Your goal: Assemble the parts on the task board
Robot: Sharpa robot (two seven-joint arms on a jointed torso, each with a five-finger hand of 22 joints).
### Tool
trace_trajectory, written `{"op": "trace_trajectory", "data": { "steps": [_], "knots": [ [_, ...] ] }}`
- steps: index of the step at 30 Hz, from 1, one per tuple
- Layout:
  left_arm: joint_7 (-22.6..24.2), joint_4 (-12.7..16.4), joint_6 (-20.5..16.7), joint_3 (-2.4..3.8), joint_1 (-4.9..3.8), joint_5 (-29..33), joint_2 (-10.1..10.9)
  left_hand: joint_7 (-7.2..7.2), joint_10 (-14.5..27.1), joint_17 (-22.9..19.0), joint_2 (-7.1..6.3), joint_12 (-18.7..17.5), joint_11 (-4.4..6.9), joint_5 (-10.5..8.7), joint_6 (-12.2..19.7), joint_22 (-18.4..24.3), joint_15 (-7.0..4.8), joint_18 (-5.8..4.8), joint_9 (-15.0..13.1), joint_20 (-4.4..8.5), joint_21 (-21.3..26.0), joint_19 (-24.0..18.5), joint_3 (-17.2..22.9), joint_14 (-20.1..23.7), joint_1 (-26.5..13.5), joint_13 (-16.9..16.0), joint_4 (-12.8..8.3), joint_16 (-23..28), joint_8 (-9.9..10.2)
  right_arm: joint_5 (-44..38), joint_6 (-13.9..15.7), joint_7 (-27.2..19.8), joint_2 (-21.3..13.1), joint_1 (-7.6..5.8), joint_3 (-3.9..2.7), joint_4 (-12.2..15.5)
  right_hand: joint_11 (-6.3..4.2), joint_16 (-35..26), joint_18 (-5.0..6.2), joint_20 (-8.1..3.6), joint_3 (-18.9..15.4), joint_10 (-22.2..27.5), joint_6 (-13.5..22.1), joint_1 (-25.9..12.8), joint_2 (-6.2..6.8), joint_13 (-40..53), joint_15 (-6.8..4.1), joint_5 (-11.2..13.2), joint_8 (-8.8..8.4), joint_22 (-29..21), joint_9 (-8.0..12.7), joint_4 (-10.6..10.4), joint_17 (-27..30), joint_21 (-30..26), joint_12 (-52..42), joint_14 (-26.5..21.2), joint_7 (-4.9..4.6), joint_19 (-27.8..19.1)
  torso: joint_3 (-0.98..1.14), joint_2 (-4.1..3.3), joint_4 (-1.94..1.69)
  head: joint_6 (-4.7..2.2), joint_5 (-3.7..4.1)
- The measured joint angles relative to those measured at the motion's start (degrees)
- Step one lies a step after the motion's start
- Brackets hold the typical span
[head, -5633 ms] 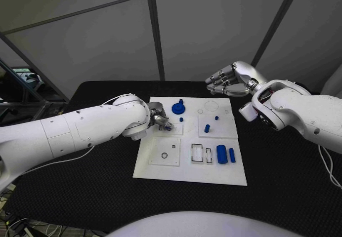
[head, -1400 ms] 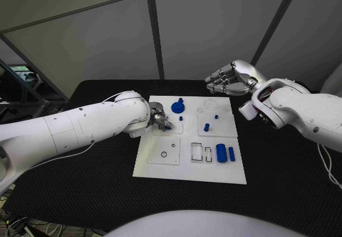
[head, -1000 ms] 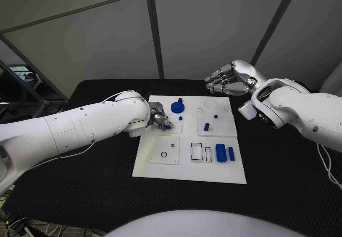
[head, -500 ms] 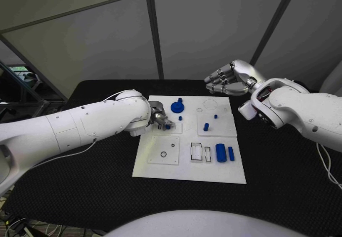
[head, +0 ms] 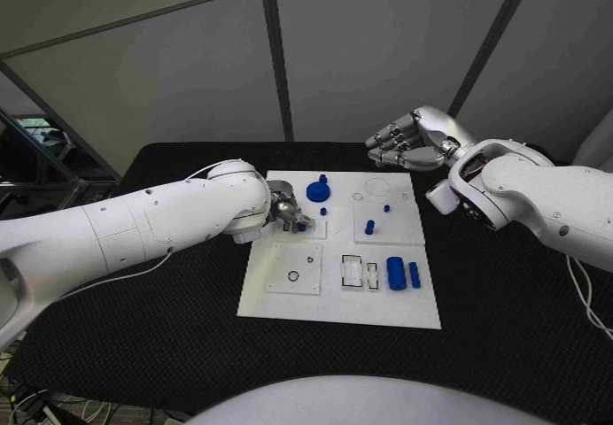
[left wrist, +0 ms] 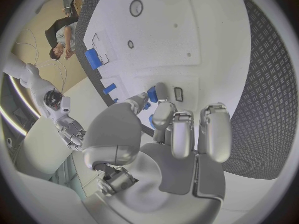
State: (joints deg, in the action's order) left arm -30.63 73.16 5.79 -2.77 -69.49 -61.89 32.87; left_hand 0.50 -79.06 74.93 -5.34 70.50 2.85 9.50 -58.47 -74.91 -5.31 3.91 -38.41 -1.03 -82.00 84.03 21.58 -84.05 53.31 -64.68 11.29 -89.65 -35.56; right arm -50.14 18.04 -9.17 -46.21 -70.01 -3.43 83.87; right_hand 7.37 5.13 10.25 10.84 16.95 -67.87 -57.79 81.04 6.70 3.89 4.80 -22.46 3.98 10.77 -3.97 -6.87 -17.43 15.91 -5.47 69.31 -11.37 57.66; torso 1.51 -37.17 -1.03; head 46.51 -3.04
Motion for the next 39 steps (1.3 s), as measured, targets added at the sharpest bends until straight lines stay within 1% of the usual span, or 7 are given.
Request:
{"op": "trace_trajectory", "data": {
  "steps": [5, 14, 26, 31, 32, 34, 39],
  "knots": [
    [0.0, 0.08, -0.03, 0.08, -0.01, 0.0, 0.03, 0.21, -0.2, 0.0, -0.08, 0.0, 0.2, 0.0, -0.2, 0.0, 0.0, 0.0, 0.06, 0.0, 0.0, 0.0, -0.94, 0.0, -0.42, -0.01, 0.63, 0.0, 0.0, 0.0, -0.03, 0.0, 0.02, 0.0, 0.0, -0.06, 0.0, 0.0, 0.0, 0.0, 0.0, 0.0, 0.0, -0.04, 0.01, 0.0, 0.0, 0.0, 0.0, -0.08, 0.0, 0.0, 0.0, -0.23, 0.0, 0.0, 0.0, 0.0, 0.0, 0.01, 0.0, -0.1, 0.05],
    [0.0, 0.39, -0.13, 2.3, 0.0, 0.0, 0.4, 0.21, -0.2, 0.0, -0.68, 0.0, 0.2, 0.0, -0.2, 0.0, 0.0, 0.0, 0.13, 0.0, 0.0, 0.0, -4.7, 0.0, -0.99, 0.63, 2.02, 0.0, 0.22, 0.0, -0.1, 0.0, 0.02, 0.0, 0.0, -0.16, 0.0, 0.0, -0.01, 0.0, 0.0, 0.0, 0.0, -0.53, -0.08, 0.0, 0.0, 0.0, 0.0, -0.08, 0.0, 0.0, -0.01, -0.23, 0.0, 0.0, 0.0, 0.0, -0.01, 0.01, 0.0, -0.17, 0.08],
    [-0.02, 1.41, -0.25, 4.03, 0.03, -0.15, 1.19, 0.21, 0.02, 0.0, -0.92, -0.39, -0.02, -0.22, -0.2, 0.0, 0.0, 0.0, 0.12, 0.0, 0.23, 0.0, -7.69, 0.0, -0.73, 1.09, 3.26, 0.0, 0.22, 0.0, -0.17, 0.0, 0.04, 0.0, 0.01, -0.3, 0.0, 0.0, -0.01, 0.0, 0.17, 0.0, 0.0, -0.53, -0.08, 0.0, 0.0, 0.0, 0.0, -0.13, 0.0, -0.17, -0.01, -0.23, 0.0, 0.0, 0.0, 0.0, -0.01, 0.04, 0.0, -0.22, 0.02],
    [-0.04, 2.36, -0.18, 5.64, 0.03, -0.5, 2.18, 0.44, 0.64, 0.0, -0.29, -1.09, -0.02, -0.22, 0.04, 0.0, 0.0, 0.0, 0.12, 0.0, 0.73, 0.0, -8.8, 0.0, 0.8, 1.78, 3.1, 0.0, 0.22, 0.0, -0.19, 0.0, 0.01, 0.01, 0.01, -0.33, 0.0, 0.0, -0.01, 0.0, 0.17, 0.0, 0.0, -0.53, -0.08, 0.0, 0.0, 0.0, 0.0, -0.13, 0.0, -0.17, -0.02, -0.23, 0.0, 0.0, 0.0, 0.0, -0.01, 0.04, 0.0, -0.38, 0.12],
    [-0.04, 2.53, -0.18, 5.94, -0.04, -0.55, 2.42, 0.55, 1.26, 0.0, -0.36, -1.91, -0.18, -0.22, 0.57, 0.0, 0.0, 0.0, 0.12, 0.0, 1.34, 0.0, -9.21, 0.0, 1.54, 2.7, 3.16, 0.0, 0.34, 0.0, -0.19, 0.0, 0.0, 0.01, 0.01, -0.34, 0.0, 0.0, 0.0, 0.0, 0.17, 0.0, 0.0, -0.53, -0.08, 0.0, 0.0, 0.0, 0.0, -0.13, 0.0, -0.17, -0.02, -0.23, 0.0, 0.0, 0.0, 0.0, -0.01, 0.04, 0.0, -0.43, 0.13],
    [-0.04, 2.68, -0.18, 6.48, -0.45, -0.61, 2.88, 1.29, 5.19, 0.0, -0.22, -7.01, -0.79, 0.28, 2.81, 0.0, 0.0, -0.01, 0.41, -0.13, 4.29, -0.97, -9.83, 0.0, 3.8, 8.67, 2.67, 0.73, 1.53, 0.0, -0.2, 0.0, -0.01, 0.01, 0.01, -0.35, 0.0, 0.0, -0.01, 0.0, 0.17, 0.0, 0.0, -0.53, -0.08, 0.0, 0.0, 0.0, 0.0, -0.13, 0.0, -0.17, -0.01, -0.23, 0.0, 0.0, 0.0, 0.0, -0.01, 0.04, -0.01, -0.55, 0.13],
    [-0.01, 1.46, -0.21, 7.17, -2.24, -0.07, 3.11, 3.98, 14.28, 0.0, 0.56, -17.67, -3.17, 0.45, 8.05, 0.0, 2.04, 0.0, 2.93, -1.67, 9.25, -3.73, -10.79, -0.04, 8.26, 20.75, 1.86, 3.21, 5.57, 0.0, -0.2, -0.01, -0.04, 0.01, 0.01, -0.43, 0.0, 0.0, -0.01, 0.0, 0.17, 0.0, 0.0, -0.53, -0.08, 0.0, 0.0, 0.0, 0.0, -0.12, 0.0, -0.17, -0.02, -0.23, 0.0, 0.0, 0.0, 0.0, -0.01, 0.04, 0.0, -1.05, 0.16]
  ]
}}
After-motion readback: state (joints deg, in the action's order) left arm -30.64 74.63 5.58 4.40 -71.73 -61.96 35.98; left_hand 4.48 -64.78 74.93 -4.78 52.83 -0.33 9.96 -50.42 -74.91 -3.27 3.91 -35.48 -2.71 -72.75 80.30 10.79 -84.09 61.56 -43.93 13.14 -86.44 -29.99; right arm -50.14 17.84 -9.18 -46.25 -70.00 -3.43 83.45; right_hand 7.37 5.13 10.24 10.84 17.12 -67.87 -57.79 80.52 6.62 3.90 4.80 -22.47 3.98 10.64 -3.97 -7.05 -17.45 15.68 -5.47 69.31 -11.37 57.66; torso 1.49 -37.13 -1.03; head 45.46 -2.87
